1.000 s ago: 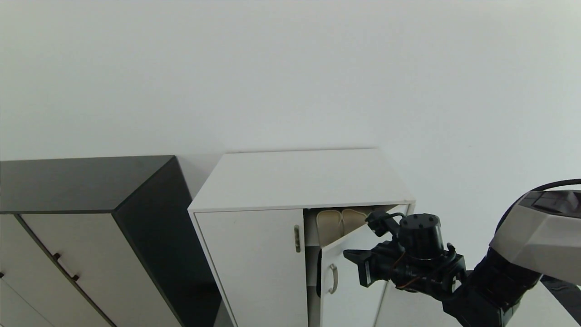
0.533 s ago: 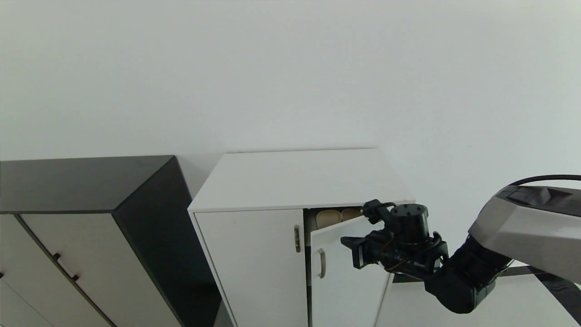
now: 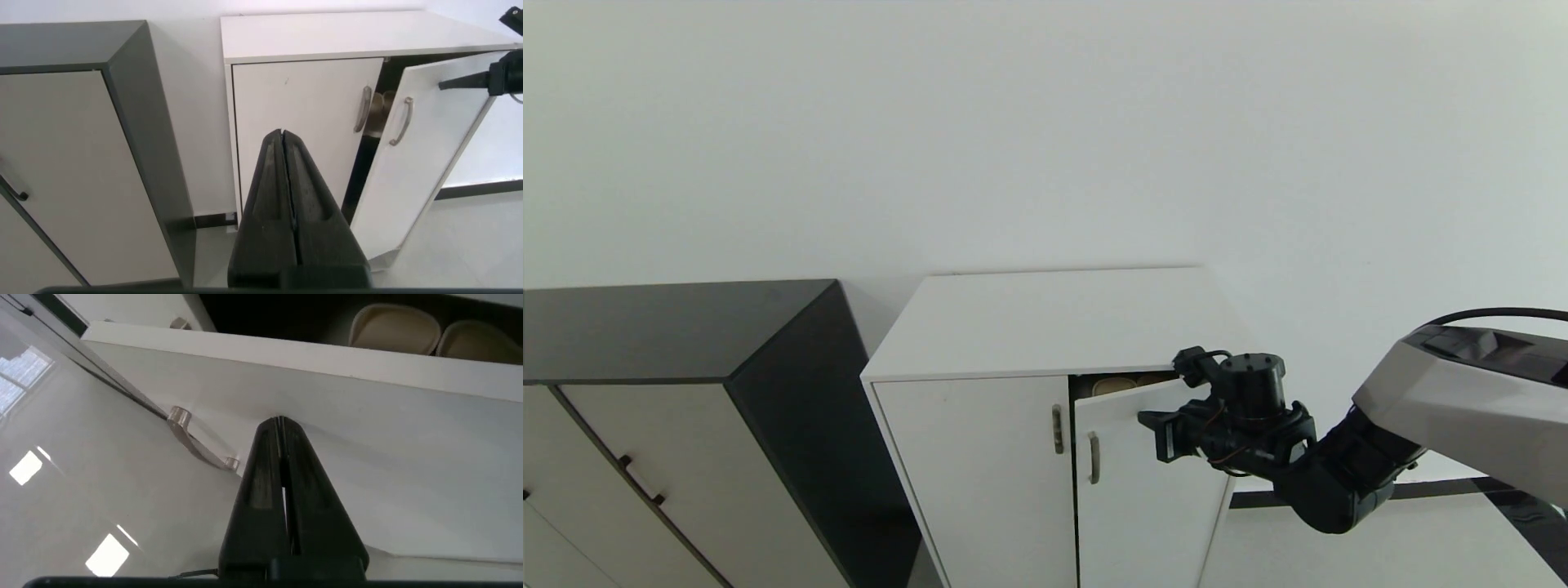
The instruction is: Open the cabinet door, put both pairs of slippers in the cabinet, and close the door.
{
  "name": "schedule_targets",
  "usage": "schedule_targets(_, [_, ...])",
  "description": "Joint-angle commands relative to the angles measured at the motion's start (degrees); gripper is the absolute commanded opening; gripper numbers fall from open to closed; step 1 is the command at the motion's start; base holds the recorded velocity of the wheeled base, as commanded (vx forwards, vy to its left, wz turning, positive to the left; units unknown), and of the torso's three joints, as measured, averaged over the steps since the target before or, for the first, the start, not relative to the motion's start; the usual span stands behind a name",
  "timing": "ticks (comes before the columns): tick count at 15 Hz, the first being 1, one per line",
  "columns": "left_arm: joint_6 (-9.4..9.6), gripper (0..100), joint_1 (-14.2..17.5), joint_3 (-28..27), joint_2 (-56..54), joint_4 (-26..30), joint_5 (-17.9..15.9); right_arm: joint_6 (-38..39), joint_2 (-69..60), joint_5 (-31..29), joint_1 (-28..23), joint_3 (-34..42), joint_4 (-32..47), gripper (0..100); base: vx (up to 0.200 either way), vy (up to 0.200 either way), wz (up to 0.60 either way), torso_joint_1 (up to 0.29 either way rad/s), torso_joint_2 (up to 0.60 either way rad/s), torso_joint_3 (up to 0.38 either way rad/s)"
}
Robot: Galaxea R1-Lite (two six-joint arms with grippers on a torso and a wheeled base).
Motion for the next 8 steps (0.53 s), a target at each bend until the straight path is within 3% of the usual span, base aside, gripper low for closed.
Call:
schedule_targets(1, [-0.09,0,0.00,0.00,0.07,-0.01,0.00,-0.01,0.79,0.02,-0.31,-1.17,0.20,0,0.000,0.000,0.00,0.000,0.00,0.000])
schedule_targets(8, [0.00,0,0.09,0.00,0.07,-0.01,0.00,0.17,2.37,-0.07,-0.75,-4.95,2.84,0,0.000,0.000,0.00,0.000,0.00,0.000])
